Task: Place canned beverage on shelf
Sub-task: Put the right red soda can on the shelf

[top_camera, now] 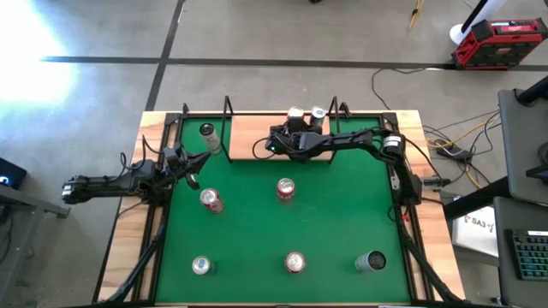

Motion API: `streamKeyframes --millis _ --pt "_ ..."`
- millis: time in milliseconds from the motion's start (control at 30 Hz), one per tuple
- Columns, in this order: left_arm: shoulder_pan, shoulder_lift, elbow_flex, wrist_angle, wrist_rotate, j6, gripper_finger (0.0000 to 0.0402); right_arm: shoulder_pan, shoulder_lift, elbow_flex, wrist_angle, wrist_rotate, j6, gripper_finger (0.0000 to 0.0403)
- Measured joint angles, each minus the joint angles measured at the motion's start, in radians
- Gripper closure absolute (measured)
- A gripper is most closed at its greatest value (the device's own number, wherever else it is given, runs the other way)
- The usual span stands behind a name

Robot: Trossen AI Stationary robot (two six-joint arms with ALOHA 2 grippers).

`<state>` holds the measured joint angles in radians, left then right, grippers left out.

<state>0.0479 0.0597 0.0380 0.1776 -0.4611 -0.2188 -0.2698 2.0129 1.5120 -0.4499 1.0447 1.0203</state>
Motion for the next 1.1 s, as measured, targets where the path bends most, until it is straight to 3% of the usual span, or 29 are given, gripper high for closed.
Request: streamKeyframes --millis 633,1100 --pt "0.000 0.000 0.000 0.000 0.000 0.000 0.0402 -0.015 0.000 0.000 0.015 -0.006 0.000 0.0077" --pt "0.000 0.000 0.000 0.000 0.000 0.000 0.0402 0.017 -0.010 0.008 -0.017 0.001 0.001 0.0017"
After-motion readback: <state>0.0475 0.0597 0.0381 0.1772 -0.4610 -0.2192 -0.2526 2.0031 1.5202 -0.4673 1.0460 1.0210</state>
